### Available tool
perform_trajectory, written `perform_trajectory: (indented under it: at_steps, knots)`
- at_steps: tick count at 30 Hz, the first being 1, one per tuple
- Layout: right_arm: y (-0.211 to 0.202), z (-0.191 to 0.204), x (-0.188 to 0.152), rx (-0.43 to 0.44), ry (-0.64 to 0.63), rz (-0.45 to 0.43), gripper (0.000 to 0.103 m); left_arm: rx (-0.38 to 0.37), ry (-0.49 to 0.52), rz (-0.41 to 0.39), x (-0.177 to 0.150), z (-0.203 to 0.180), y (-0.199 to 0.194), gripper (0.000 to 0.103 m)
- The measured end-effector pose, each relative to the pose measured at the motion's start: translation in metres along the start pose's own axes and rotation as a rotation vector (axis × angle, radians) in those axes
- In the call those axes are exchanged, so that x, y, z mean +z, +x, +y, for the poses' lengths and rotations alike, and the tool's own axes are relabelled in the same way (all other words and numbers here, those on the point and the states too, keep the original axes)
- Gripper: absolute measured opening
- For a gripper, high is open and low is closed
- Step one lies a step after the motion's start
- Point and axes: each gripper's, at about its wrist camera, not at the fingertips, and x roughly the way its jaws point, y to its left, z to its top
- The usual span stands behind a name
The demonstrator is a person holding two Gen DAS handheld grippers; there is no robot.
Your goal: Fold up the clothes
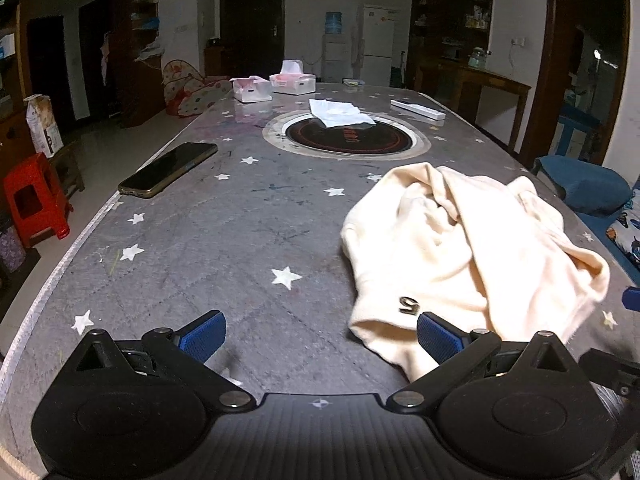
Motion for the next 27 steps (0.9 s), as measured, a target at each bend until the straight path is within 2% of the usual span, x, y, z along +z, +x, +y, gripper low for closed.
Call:
perform_trajectory:
  at_steps: [10,16,27]
  knots:
    - [-0.005,0.003,-0.002,-0.013,0.02,0.003,0.103,-0.016,0.018,-0.002,-0.004,-0.01,-0.011,0.103]
    - [-0.006,0.0,-0.002,-0.015,0.091,-0.003,0.103,-0.013,0.012,0.004,-0.007,-0.011,-0.012,0.103]
    - [-0.003,0.003,-0.001,-0.034,0.094,0.008,0.103,-0.015,0.01,-0.007,-0.007,-0.011,-0.015,0.103]
